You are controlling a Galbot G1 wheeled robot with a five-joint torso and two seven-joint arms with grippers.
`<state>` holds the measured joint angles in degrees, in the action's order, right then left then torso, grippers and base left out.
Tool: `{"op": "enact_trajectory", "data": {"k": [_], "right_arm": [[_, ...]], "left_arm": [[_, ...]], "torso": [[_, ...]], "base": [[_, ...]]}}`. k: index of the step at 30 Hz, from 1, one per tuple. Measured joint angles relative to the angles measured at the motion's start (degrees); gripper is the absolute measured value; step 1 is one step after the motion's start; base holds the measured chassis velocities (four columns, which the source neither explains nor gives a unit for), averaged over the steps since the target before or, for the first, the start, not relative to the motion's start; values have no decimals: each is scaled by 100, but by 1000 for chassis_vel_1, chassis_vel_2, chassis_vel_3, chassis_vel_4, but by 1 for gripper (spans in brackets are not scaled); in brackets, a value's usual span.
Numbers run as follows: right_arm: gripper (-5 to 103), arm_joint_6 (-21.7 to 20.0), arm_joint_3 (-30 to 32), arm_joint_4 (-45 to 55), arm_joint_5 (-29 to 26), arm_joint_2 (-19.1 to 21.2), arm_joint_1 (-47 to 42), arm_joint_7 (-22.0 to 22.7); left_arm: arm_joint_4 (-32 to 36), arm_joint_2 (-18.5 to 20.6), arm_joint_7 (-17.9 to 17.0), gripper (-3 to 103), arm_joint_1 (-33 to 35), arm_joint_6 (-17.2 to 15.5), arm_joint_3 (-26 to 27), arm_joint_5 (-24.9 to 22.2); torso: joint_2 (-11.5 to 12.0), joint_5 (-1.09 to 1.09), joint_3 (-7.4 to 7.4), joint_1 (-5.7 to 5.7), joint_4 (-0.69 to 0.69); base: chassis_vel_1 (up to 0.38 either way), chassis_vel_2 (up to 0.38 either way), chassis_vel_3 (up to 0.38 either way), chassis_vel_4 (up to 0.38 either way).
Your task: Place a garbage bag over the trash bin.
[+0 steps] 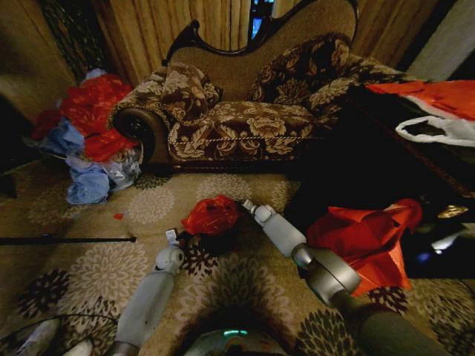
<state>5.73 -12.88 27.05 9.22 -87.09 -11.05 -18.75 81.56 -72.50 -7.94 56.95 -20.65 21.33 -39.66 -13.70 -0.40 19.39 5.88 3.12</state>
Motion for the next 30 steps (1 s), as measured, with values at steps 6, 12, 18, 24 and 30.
{"op": "enact_trajectory", "data": {"k": [6,12,18,24,30], "right_arm": [[0,68,1,18,81,-40,-98,-4],[0,18,3,114,38,-43,-124,135],[4,-623,-197,839,-453,156,-221,635],[20,-1019,-367,1504,-1212,382,-358,1124],[42,-1414,-405,2421,-1795,871,-605,1478]], "left_arm": [[38,-30,146,0,167,-15,51,66],[244,-3,149,0,312,24,96,146],[721,61,-173,4,475,72,100,269],[1060,113,-256,20,627,213,105,447],[1720,185,-423,42,910,230,208,507]], "torso": [[0,0,0,0,0],[0,-1,0,0,0],[0,0,0,0,0],[0,0,0,0,-1],[0,-1,0,0,2]], "base": [[0,0,0,0],[0,0,0,0],[0,0,0,0],[0,0,0,0],[0,0,0,0]]}}
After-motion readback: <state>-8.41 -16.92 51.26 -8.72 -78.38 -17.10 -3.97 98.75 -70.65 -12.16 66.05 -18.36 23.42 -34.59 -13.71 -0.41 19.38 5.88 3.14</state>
